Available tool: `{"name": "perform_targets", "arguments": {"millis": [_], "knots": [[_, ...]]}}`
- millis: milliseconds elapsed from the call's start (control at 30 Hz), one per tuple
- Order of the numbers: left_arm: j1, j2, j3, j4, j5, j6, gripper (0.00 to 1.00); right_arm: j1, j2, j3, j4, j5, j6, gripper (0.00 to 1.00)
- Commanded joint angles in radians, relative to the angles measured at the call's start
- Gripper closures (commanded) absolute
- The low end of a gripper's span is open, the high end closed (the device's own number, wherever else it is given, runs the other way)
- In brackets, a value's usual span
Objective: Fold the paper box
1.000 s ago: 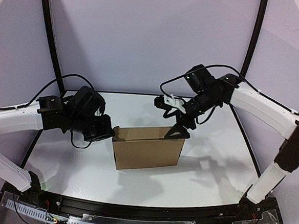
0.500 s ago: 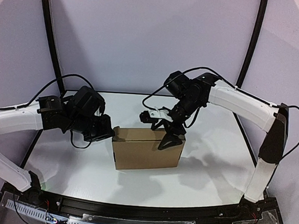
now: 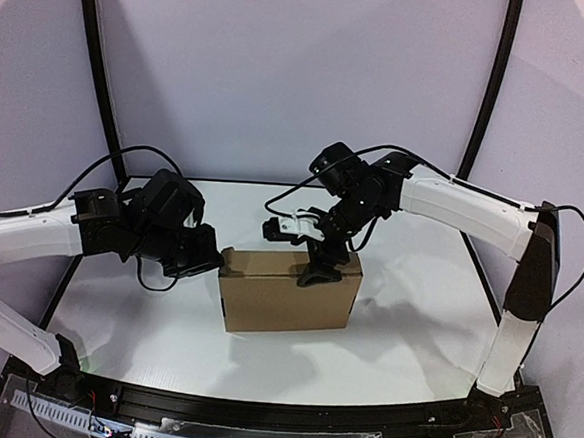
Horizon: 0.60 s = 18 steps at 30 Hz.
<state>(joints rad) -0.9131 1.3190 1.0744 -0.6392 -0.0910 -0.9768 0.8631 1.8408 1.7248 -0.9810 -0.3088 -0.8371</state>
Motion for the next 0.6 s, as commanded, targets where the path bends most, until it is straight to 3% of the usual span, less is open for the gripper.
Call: {"name": "perform_targets", "arguments": {"millis": [0,333,467,567], "knots": [[0.0,0.091,-0.134,-0.368,0.007,0.018,0.99,0.001,0.022,-0.01,0.0,0.009,0.004,0.03],[-0.001,0.078,-0.125,-0.359,0.001,0.021,0.99,0.003,0.097,0.021,-0.088,-0.003,0.036,0.11],[-0.001,0.064,-0.118,-0.357,-0.01,0.02,0.99,0.006,0.106,0.033,-0.111,-0.011,0.047,0.22],[-0.001,0.046,-0.097,-0.358,-0.034,0.013,0.99,0.011,0.104,0.046,-0.122,-0.011,0.067,0.4]]}}
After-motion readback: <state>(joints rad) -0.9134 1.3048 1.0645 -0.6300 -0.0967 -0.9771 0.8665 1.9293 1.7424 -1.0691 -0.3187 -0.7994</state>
